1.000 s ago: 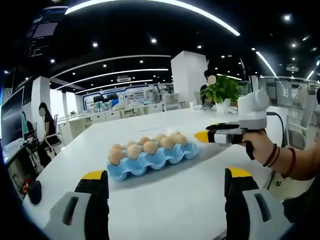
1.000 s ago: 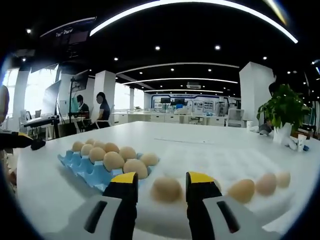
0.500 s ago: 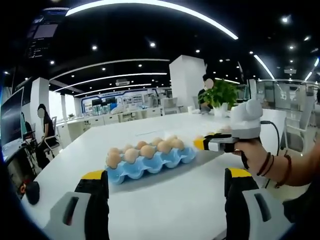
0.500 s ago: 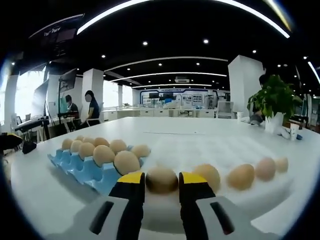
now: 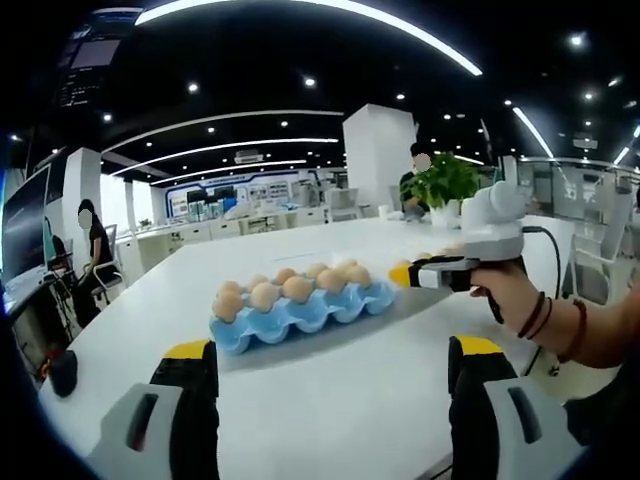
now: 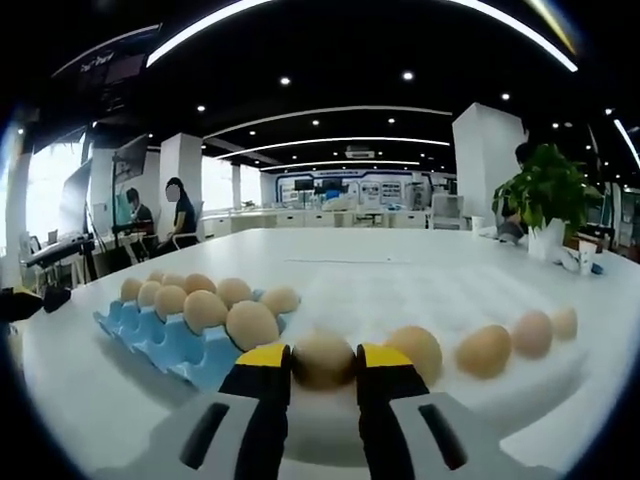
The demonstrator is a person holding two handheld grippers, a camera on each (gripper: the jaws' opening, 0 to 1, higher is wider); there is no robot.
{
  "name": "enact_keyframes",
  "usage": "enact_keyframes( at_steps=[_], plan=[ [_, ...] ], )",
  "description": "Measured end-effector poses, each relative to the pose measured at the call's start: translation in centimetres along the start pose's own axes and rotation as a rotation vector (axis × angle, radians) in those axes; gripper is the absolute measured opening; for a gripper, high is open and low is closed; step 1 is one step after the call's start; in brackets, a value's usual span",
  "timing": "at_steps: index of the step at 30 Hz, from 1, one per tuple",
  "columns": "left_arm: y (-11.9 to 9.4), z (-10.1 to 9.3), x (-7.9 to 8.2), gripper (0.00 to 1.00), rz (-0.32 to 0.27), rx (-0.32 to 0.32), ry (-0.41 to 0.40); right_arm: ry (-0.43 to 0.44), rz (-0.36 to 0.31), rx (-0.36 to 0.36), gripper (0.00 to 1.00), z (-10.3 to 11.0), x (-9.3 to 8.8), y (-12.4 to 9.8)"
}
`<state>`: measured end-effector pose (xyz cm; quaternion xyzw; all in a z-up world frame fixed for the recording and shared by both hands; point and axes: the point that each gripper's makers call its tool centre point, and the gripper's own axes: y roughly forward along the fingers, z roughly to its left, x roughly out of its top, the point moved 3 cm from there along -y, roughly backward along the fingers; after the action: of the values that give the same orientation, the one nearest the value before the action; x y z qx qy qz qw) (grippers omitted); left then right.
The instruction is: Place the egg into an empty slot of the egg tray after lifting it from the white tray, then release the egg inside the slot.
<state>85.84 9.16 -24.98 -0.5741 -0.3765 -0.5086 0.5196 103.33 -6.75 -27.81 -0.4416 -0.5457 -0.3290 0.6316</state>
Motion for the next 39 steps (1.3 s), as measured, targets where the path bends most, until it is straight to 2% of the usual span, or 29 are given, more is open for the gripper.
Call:
enact_keyframes(
  at_steps=[4, 9, 12, 17, 22, 30, 39],
  plan=[
    [-0.1, 0.0, 0.0, 0.97, -0.002, 0.002, -0.003, 0.021, -0.012, 0.009, 0.26, -0.1, 0.0, -0.1],
    [-0.2, 0.1, 0.0, 0.97, 0.000, 0.008, -0.005, 0.087, -0.033, 0.028, 0.26, -0.4, 0.2, -0.4],
    [-0.2, 0.0, 0.0, 0.97, -0.004, 0.010, -0.008, 0.079, -0.040, 0.035, 0.26, -0.3, 0.2, -0.6],
    [-0.1, -0.3, 0.1, 0.97, -0.006, 0.009, -0.006, 0.074, -0.090, 0.054, 0.26, 0.1, 1.4, -1.4],
    [-0.1, -0.4, 0.1, 0.96, -0.007, 0.006, -0.004, 0.062, -0.119, 0.099, 0.26, 1.3, 2.2, -1.6],
    [-0.3, -0.2, -0.1, 0.96, -0.002, 0.009, 0.003, 0.064, -0.119, 0.131, 0.26, 2.6, 2.6, -1.6],
    [-0.6, 0.1, -0.2, 0.96, 0.000, 0.011, 0.005, 0.036, -0.127, 0.208, 0.26, 6.0, 3.4, -1.5]
  ],
)
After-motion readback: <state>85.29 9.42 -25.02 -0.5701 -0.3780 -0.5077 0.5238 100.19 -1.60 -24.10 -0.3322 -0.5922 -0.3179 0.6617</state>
